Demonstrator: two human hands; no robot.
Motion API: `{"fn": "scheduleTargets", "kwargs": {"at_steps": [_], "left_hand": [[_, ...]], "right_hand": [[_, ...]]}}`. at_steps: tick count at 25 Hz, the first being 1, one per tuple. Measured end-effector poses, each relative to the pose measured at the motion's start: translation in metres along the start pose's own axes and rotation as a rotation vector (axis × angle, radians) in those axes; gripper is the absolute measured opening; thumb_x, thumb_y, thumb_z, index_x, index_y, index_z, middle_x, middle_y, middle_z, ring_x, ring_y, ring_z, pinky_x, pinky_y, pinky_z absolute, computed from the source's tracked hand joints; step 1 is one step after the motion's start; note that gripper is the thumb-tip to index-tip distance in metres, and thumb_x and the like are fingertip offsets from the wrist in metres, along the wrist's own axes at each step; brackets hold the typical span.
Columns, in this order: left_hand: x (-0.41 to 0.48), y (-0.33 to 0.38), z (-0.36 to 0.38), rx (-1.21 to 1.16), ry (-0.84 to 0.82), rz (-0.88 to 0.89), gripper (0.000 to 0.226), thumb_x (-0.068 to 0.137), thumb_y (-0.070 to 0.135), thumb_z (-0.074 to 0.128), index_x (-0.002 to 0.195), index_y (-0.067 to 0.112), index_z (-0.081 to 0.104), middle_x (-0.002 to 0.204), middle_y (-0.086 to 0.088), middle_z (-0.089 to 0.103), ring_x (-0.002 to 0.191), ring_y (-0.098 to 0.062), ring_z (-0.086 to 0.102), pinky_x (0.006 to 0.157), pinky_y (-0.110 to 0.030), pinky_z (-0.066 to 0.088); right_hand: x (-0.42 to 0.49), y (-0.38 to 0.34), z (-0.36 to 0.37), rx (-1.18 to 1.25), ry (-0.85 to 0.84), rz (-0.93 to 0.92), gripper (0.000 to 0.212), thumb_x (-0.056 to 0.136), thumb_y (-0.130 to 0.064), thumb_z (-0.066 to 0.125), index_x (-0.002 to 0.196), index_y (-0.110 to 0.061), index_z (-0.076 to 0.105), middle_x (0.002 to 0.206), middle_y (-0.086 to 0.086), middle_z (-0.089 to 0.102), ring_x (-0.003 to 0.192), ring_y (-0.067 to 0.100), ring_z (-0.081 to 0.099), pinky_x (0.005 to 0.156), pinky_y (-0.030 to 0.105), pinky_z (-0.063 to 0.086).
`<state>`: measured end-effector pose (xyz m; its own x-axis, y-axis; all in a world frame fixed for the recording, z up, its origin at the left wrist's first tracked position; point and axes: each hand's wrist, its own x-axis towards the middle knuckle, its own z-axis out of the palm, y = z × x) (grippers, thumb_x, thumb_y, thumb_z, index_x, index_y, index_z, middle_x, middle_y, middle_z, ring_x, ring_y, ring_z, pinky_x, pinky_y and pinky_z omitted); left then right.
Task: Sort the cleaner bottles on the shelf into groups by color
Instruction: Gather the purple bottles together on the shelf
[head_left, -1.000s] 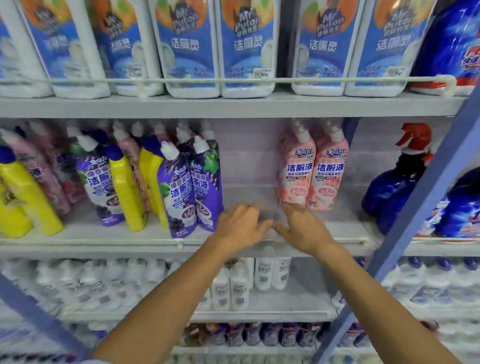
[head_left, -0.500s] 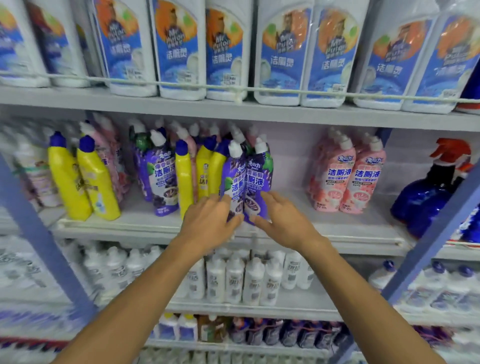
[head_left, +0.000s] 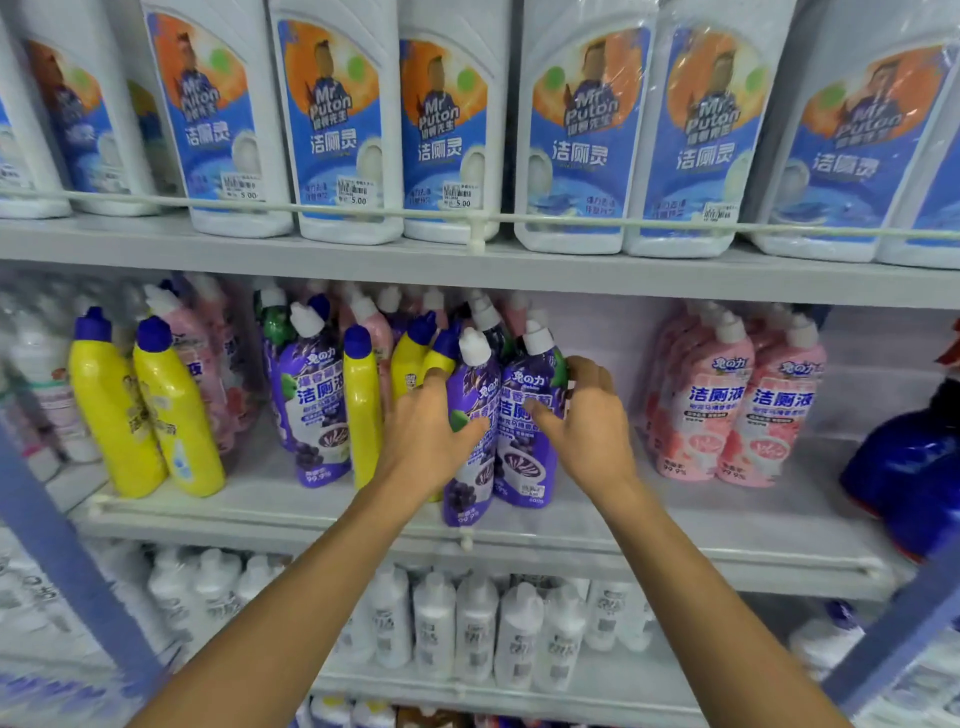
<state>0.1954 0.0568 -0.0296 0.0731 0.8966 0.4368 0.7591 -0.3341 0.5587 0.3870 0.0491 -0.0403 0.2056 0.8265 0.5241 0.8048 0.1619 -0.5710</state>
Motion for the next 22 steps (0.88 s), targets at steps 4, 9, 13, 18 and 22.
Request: {"fn": "scheduleTargets", "kwargs": {"at_steps": [4, 9, 13, 18, 22], "left_hand": [[0.004, -0.005, 0.013, -0.041, 0.069, -0.023, 0.053, 0.080, 0.037, 0.080, 0.122, 0.016, 0.054, 0.097, -0.004, 0.073, 0.096, -0.031, 0.067, 0.078, -0.040, 0.055], [0.011, -0.008, 0.019, -0.009, 0.085, -0.020, 0.059, 0.079, 0.037, 0.078, 0.127, 0.020, 0.048, 0.093, -0.003, 0.071, 0.092, -0.033, 0.067, 0.075, -0.044, 0.056], [0.006, -0.012, 0.024, -0.043, 0.120, 0.001, 0.061, 0.079, 0.039, 0.081, 0.124, 0.019, 0.047, 0.100, -0.003, 0.069, 0.091, -0.030, 0.067, 0.076, -0.047, 0.057], [-0.002, -0.033, 0.003, -0.130, 0.072, 0.046, 0.059, 0.079, 0.030, 0.084, 0.129, 0.019, 0.053, 0.093, -0.001, 0.070, 0.085, -0.025, 0.067, 0.076, -0.044, 0.057], [-0.002, -0.071, -0.036, -0.335, -0.124, 0.045, 0.059, 0.078, 0.020, 0.086, 0.130, 0.024, 0.057, 0.107, 0.007, 0.074, 0.093, -0.013, 0.072, 0.087, -0.038, 0.059]], "right_hand": [[0.004, 0.011, 0.012, 0.027, 0.044, 0.003, 0.062, 0.083, -0.032, 0.081, 0.133, -0.012, 0.051, 0.122, 0.007, 0.054, 0.102, 0.026, 0.059, 0.073, 0.028, 0.039], [0.010, 0.024, 0.021, 0.092, -0.057, 0.074, 0.052, 0.079, -0.034, 0.084, 0.114, -0.008, 0.056, 0.108, 0.009, 0.067, 0.095, 0.029, 0.064, 0.069, 0.029, 0.042], [0.015, 0.028, 0.018, 0.054, -0.100, 0.048, 0.050, 0.077, -0.045, 0.085, 0.104, -0.010, 0.061, 0.099, 0.004, 0.073, 0.082, 0.020, 0.066, 0.060, 0.023, 0.042], [0.005, 0.014, 0.013, 0.028, -0.131, 0.001, 0.050, 0.074, -0.051, 0.085, 0.101, -0.015, 0.062, 0.090, -0.007, 0.073, 0.075, 0.012, 0.066, 0.059, 0.016, 0.047], [-0.004, -0.007, 0.029, 0.057, -0.155, -0.021, 0.052, 0.072, -0.056, 0.083, 0.104, -0.021, 0.062, 0.089, -0.013, 0.074, 0.076, 0.007, 0.068, 0.063, 0.015, 0.048]]}}
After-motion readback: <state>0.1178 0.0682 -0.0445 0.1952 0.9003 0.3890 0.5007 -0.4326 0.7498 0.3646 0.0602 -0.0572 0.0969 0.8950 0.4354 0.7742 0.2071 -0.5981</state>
